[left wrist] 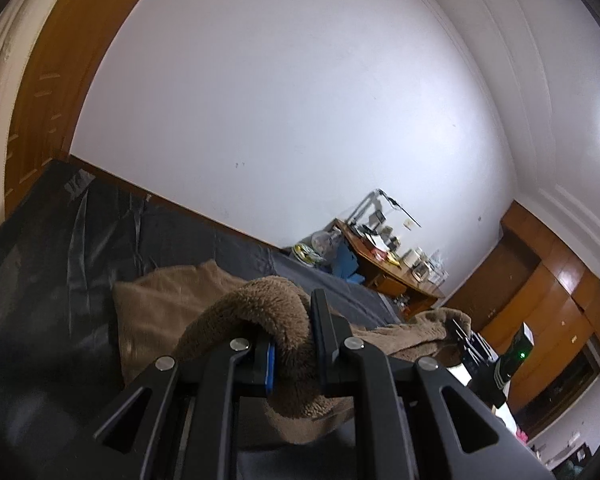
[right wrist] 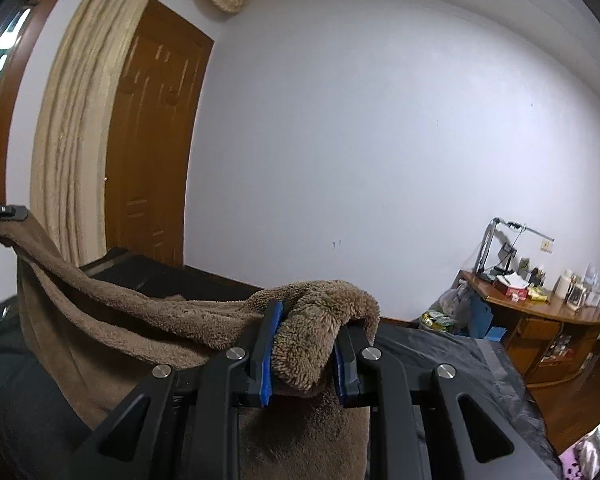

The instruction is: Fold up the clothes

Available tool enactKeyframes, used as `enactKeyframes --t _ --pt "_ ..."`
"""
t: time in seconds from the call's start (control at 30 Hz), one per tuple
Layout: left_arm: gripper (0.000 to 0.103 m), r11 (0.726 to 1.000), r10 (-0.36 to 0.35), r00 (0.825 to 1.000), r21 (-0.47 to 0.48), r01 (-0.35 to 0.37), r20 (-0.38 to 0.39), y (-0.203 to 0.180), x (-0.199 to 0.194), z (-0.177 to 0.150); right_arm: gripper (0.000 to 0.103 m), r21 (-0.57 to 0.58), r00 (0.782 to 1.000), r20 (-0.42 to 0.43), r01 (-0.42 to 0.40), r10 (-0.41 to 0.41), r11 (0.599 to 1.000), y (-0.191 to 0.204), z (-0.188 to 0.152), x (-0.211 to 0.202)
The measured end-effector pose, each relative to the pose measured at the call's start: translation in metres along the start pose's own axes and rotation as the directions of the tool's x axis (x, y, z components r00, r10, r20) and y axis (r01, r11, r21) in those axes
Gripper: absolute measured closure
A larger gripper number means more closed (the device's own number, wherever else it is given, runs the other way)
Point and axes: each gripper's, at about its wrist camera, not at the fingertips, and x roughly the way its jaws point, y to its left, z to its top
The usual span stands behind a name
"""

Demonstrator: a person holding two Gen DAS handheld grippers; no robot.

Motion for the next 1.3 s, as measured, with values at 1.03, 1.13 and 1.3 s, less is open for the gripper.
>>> enactKeyframes --t 1.03,1.13,1.3 --pt "0.086 0.919 0.206 0.925 -0.261 -0.295 -0.319 0.165 0.24 0.002 0.079 0.223 0.906 -0.419 0.034 0.064 0.974 -0.042 -0.08 0.264" --pt "0.084 0.915 0.204 0.92 -0.27 -0.301 -0.335 0.17 0.243 -0.004 0.076 0.252 0.89 -0.444 0.011 0.105 0.968 -0.045 -0.084 0.27" --pt "0.075 0.896 0.092 0.948 -0.39 -0.213 -0.305 0.182 0.233 -0.006 0.051 0.385 0.895 -0.391 -0.055 0.217 0.921 -0.061 -0.084 0.265"
